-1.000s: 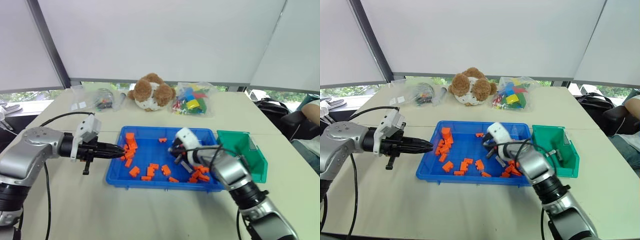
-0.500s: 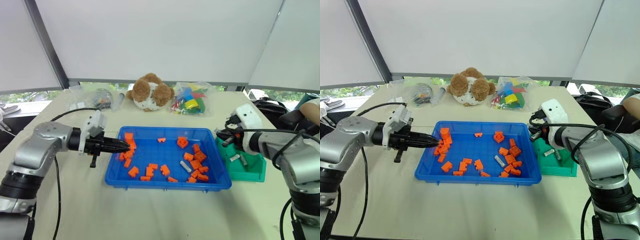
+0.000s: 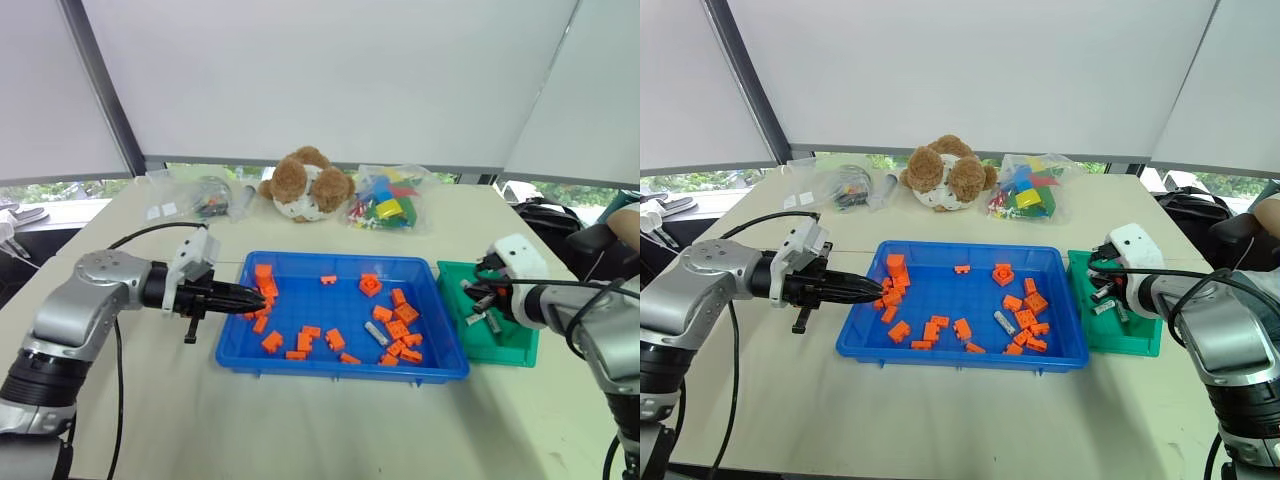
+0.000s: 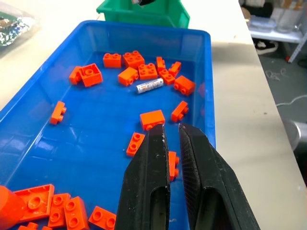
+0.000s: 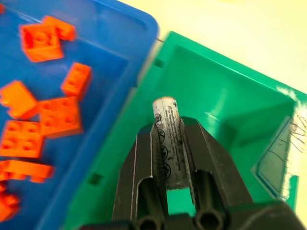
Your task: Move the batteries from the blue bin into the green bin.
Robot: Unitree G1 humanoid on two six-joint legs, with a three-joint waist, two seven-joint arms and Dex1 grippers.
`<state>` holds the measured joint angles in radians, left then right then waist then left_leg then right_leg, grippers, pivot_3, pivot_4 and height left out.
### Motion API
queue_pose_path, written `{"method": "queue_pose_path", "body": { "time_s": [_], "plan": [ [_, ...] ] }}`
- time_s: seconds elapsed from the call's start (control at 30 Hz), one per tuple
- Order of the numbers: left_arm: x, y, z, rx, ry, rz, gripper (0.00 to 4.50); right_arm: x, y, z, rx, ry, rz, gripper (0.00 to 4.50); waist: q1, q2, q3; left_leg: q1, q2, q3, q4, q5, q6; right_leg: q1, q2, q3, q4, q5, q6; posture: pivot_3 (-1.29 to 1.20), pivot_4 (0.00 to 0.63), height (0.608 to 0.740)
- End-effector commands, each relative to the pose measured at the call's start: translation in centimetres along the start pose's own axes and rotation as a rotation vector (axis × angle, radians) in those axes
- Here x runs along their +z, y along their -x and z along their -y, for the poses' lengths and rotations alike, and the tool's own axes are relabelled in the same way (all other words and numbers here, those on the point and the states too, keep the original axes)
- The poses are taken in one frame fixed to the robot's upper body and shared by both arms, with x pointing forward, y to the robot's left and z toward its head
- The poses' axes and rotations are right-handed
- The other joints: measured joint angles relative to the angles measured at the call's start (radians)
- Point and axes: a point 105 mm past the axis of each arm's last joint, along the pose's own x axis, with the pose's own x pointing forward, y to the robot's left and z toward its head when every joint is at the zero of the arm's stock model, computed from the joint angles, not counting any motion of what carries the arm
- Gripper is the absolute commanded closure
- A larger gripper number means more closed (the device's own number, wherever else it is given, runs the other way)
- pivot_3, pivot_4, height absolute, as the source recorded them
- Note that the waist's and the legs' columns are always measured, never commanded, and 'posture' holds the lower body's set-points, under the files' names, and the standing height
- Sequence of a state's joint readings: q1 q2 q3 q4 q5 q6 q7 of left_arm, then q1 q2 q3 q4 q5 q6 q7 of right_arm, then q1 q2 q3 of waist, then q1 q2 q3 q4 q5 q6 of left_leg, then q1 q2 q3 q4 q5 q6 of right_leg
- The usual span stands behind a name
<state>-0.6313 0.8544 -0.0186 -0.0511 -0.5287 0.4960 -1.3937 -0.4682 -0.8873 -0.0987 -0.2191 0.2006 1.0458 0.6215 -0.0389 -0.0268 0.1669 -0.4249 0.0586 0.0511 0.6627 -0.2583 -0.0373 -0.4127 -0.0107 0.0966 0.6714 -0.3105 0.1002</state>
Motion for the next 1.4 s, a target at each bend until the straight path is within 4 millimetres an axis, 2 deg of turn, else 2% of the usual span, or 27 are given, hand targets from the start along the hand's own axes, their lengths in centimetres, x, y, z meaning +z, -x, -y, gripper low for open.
{"method": "queue_pose_path", "body": {
  "time_s": [0.03,0.23,0.3,0.33,0.43,0.53,0.63,0.77,1.0,1.27,1.4],
  "plan": [
    [1.1,-0.5,0.2,-0.010,-0.044,0.028,4.07,-0.3,0.0,1.9,-0.055,0.029,0.004,4.43,0.000,0.000,0.000,0.000,0.000,0.000,0.000,0.000,0.000,0.000,0.000,0.000,0.000,0.000,0.000,0.00,0.150,0.740],
    [1.1,-1.5,0.0,-0.027,-0.053,0.040,4.07,-1.8,-0.6,3.8,-0.092,0.027,-0.027,1.57,-0.001,0.000,0.000,0.000,0.000,0.000,0.000,0.000,0.000,0.000,0.000,0.000,0.000,0.001,0.001,0.00,0.150,0.740],
    [1.1,-1.4,-0.2,-0.028,-0.053,0.041,4.07,-1.5,-0.5,4.0,-0.099,0.032,-0.023,0.61,-0.001,0.000,0.000,0.000,0.000,0.000,0.000,0.000,0.000,0.000,0.000,0.000,0.000,0.001,0.001,0.00,0.150,0.740],
    [1.0,-1.2,-0.1,-0.030,-0.050,0.039,4.07,-0.7,-0.2,3.8,-0.092,0.047,-0.001,0.11,-0.002,0.000,0.000,0.000,0.000,0.000,0.000,0.000,0.000,0.000,0.000,0.000,0.000,0.001,0.001,0.00,0.150,0.740],
    [0.9,-0.7,-0.2,-0.026,-0.048,0.028,4.07,2.2,0.6,1.4,0.014,0.081,0.090,0.04,-0.006,0.001,0.000,0.000,0.000,0.000,0.000,0.000,0.000,0.000,0.000,0.000,0.001,0.001,0.001,0.00,0.150,0.740],
    [1.1,-0.5,-0.5,-0.011,-0.040,0.038,4.07,5.1,1.4,-2.0,0.140,0.077,0.178,0.04,-0.007,0.002,0.000,0.001,0.000,0.000,0.000,0.000,0.000,-0.001,0.001,0.000,0.002,0.001,0.001,0.00,0.150,0.740],
    [0.9,-0.7,-0.5,-0.011,-0.040,0.034,4.07,6.6,1.7,-4.6,0.222,0.069,0.213,0.04,-0.004,0.002,0.000,0.001,0.001,-0.002,0.000,0.000,0.000,0.000,0.001,-0.001,0.003,0.001,0.001,0.00,0.150,0.740],
    [1.0,-0.9,-0.5,-0.009,-0.043,0.036,4.07,5.5,0.7,-7.1,0.272,0.062,0.176,0.04,0.011,0.002,0.000,0.000,0.000,-0.002,0.001,0.000,0.000,0.001,0.000,-0.001,0.002,0.000,0.001,0.00,0.150,0.740],
    [1.1,-1.0,-0.6,-0.003,-0.049,0.036,4.07,3.0,-1.1,-9.8,0.308,0.051,0.116,0.04,0.024,0.002,0.000,0.000,-0.001,-0.002,0.003,0.000,0.000,0.001,0.000,0.000,0.002,0.000,0.001,0.00,0.150,0.740],
    [1.0,-0.8,-0.7,0.009,-0.055,0.025,4.07,2.9,-1.7,-12.4,0.369,0.044,0.117,0.04,0.022,0.002,0.000,0.000,0.000,-0.002,0.003,0.000,0.000,0.000,0.000,0.000,0.002,0.000,0.001,0.00,0.150,0.740],
    [1.1,-0.9,-0.6,0.010,-0.056,0.026,4.07,2.1,-1.9,-13.4,0.397,0.049,0.094,0.04,0.022,0.002,0.000,0.000,0.000,-0.002,0.003,0.000,0.000,0.000,0.000,0.000,0.002,0.000,0.001,0.00,0.150,0.740]
  ]
}}
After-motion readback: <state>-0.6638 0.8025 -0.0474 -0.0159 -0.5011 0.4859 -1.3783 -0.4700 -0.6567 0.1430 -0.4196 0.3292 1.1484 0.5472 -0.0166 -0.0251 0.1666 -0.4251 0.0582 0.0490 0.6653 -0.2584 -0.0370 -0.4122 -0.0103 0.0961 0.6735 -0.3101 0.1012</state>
